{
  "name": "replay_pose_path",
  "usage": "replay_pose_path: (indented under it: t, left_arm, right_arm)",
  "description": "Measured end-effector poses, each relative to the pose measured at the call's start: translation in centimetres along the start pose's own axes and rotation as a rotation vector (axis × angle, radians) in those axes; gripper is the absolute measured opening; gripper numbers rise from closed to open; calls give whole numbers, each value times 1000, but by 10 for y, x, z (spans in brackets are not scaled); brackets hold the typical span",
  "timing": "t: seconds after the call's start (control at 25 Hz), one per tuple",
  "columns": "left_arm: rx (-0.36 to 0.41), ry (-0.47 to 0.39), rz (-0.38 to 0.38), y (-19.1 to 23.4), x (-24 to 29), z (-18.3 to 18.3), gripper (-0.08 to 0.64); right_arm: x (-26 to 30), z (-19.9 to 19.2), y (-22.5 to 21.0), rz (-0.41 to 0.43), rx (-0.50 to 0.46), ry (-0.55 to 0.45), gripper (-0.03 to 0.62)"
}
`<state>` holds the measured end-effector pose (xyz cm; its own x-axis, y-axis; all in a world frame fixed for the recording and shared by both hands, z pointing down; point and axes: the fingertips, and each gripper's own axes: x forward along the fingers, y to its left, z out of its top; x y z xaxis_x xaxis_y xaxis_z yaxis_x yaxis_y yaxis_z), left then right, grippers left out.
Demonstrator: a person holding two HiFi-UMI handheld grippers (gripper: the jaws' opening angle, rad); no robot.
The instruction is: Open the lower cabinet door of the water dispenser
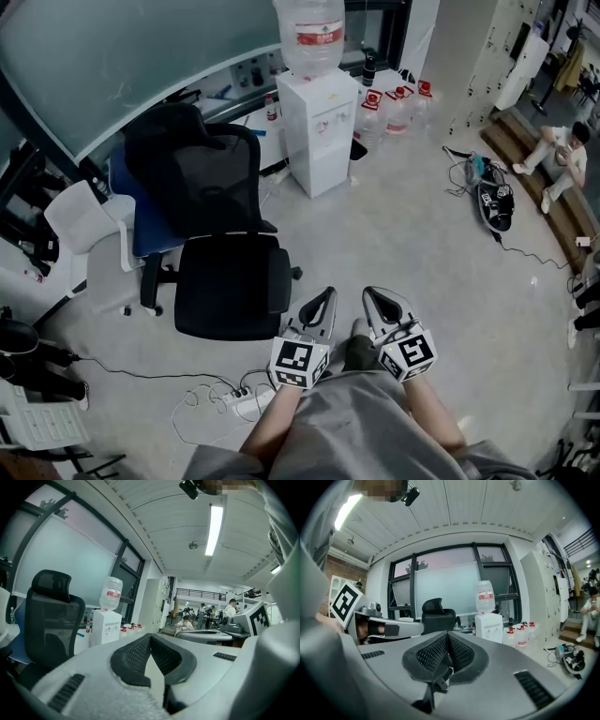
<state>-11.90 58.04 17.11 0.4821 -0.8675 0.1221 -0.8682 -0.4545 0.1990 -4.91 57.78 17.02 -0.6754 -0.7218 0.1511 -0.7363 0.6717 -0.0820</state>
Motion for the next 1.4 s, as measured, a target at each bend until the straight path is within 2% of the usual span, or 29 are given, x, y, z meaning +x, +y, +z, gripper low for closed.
replay_pose_path:
  t: [0.44,0.68,0.92,1.12,1.4]
  left_arm:
    - [-21,53,7,-9,77,-4,8]
    - [-95,70,-2,-21,140,-1,8]
    - [-88,123,23,-36,198,-1,8]
    - [-63,154,35,-48,226,-1,8]
    - [-49,198,64,-24,256,-8,8]
  right_arm:
    - [16,-2,-78,-1,57,11,12]
    - [26,-1,-144,11,96,19,12]
    - [22,-2,-190,52,139,36,12]
    - [18,-14,-219,76,184,55,12]
    - [45,-22,-249,91,215,55,12]
